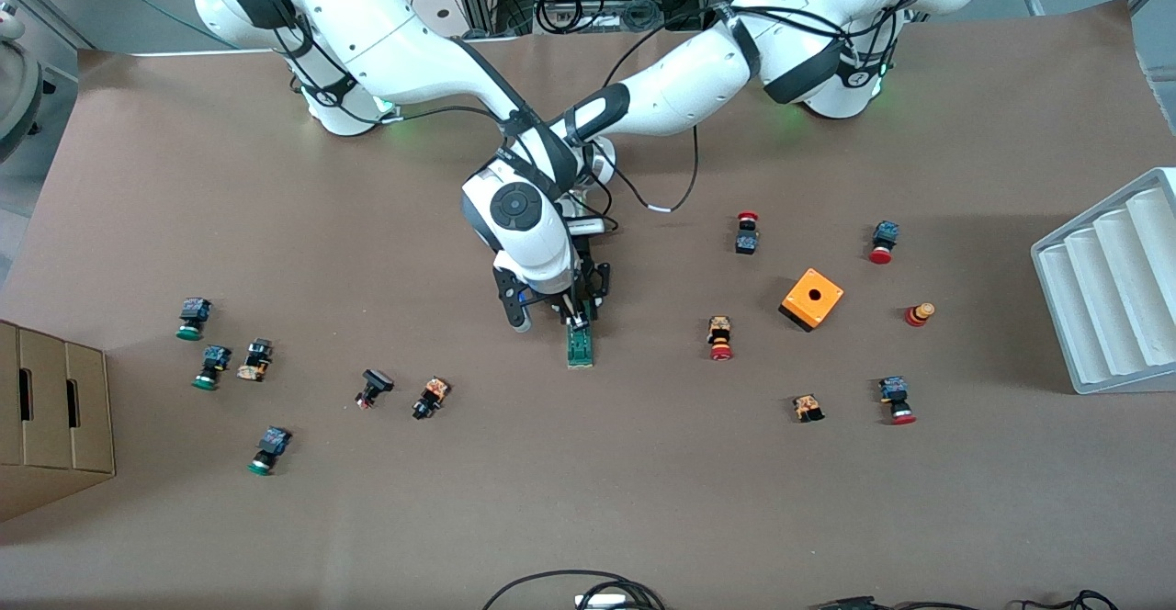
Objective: Close load switch with both arms
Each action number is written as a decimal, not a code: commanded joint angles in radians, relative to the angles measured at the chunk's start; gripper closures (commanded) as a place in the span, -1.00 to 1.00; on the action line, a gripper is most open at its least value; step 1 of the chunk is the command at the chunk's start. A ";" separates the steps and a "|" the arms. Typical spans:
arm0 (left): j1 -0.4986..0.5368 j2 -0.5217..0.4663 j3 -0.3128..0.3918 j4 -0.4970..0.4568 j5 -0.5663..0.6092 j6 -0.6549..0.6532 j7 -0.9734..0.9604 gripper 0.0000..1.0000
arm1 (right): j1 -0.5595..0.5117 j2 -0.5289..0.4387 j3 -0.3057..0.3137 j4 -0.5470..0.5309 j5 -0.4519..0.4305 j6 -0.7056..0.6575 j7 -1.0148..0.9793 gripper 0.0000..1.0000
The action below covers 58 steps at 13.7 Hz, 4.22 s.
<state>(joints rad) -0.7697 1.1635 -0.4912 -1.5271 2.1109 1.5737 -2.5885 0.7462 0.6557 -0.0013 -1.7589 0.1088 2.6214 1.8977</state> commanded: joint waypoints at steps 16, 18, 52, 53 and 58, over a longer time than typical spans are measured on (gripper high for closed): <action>-0.037 0.111 -0.020 0.058 0.009 0.008 -0.045 -0.01 | -0.036 -0.002 -0.009 0.048 -0.011 0.009 0.003 0.31; -0.036 0.111 -0.020 0.059 0.011 0.008 -0.045 -0.01 | -0.036 -0.005 -0.009 0.050 -0.011 0.009 0.004 0.36; -0.036 0.119 -0.020 0.059 0.011 0.008 -0.045 -0.01 | -0.059 0.099 -0.012 0.197 -0.001 -0.009 0.018 0.41; -0.036 0.122 -0.020 0.059 0.011 0.008 -0.045 -0.01 | -0.059 0.108 -0.017 0.206 -0.001 -0.009 0.018 0.41; -0.034 0.125 -0.020 0.062 0.012 0.008 -0.042 -0.01 | -0.060 0.121 -0.023 0.216 -0.001 -0.008 0.018 0.41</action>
<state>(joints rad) -0.7719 1.1733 -0.5024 -1.5179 2.1064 1.5570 -2.5995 0.6904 0.7364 -0.0250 -1.5838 0.1111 2.6013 1.9068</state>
